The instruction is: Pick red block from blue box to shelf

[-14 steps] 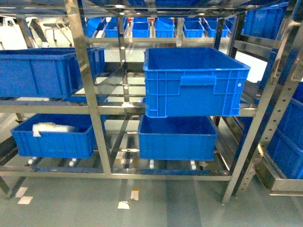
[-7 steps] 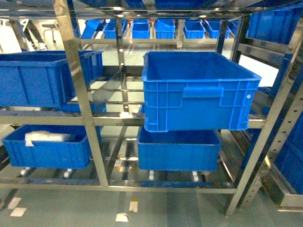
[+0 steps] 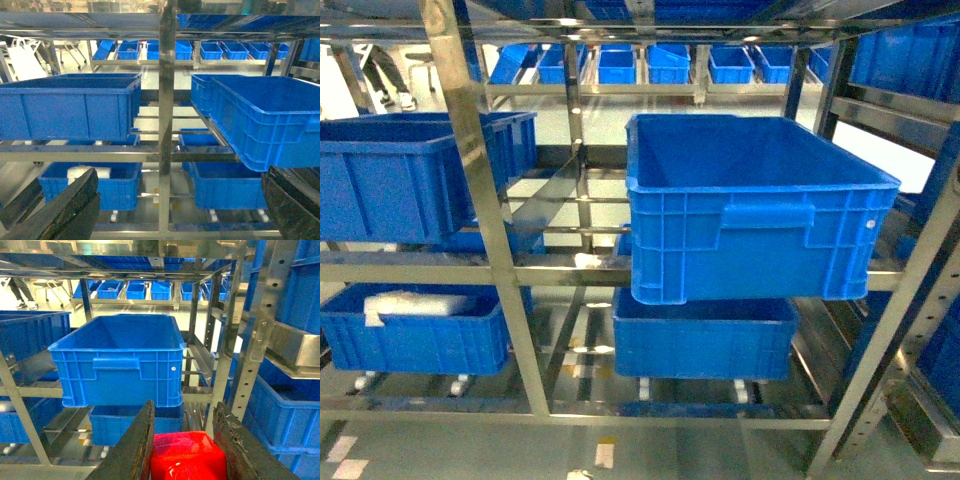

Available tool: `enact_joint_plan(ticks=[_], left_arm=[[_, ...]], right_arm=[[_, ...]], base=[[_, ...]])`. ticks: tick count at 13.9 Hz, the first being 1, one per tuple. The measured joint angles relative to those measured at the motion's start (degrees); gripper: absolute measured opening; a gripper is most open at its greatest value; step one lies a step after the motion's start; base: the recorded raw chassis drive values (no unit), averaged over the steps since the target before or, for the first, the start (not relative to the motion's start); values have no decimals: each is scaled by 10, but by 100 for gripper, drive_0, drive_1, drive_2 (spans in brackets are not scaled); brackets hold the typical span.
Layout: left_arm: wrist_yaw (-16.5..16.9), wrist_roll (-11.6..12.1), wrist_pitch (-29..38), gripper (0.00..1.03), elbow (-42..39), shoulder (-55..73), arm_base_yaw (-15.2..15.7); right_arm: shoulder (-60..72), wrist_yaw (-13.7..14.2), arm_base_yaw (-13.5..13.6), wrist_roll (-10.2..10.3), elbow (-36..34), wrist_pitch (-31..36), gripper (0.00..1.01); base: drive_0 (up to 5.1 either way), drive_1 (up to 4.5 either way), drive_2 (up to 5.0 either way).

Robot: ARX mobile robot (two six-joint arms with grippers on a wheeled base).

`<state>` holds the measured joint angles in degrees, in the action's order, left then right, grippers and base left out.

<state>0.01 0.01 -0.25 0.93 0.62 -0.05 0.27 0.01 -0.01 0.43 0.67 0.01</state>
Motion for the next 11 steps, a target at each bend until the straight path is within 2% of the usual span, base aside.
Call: enact_joint_plan(ticks=[3, 11], left_arm=[[-1, 0, 2, 98, 0, 0, 0], [0, 0, 0, 98, 0, 0, 0]], right_arm=[[0, 0, 0, 0, 0, -2, 28], [0, 0, 0, 0, 0, -2, 28]], base=[[-209, 468, -276], [0, 0, 0]])
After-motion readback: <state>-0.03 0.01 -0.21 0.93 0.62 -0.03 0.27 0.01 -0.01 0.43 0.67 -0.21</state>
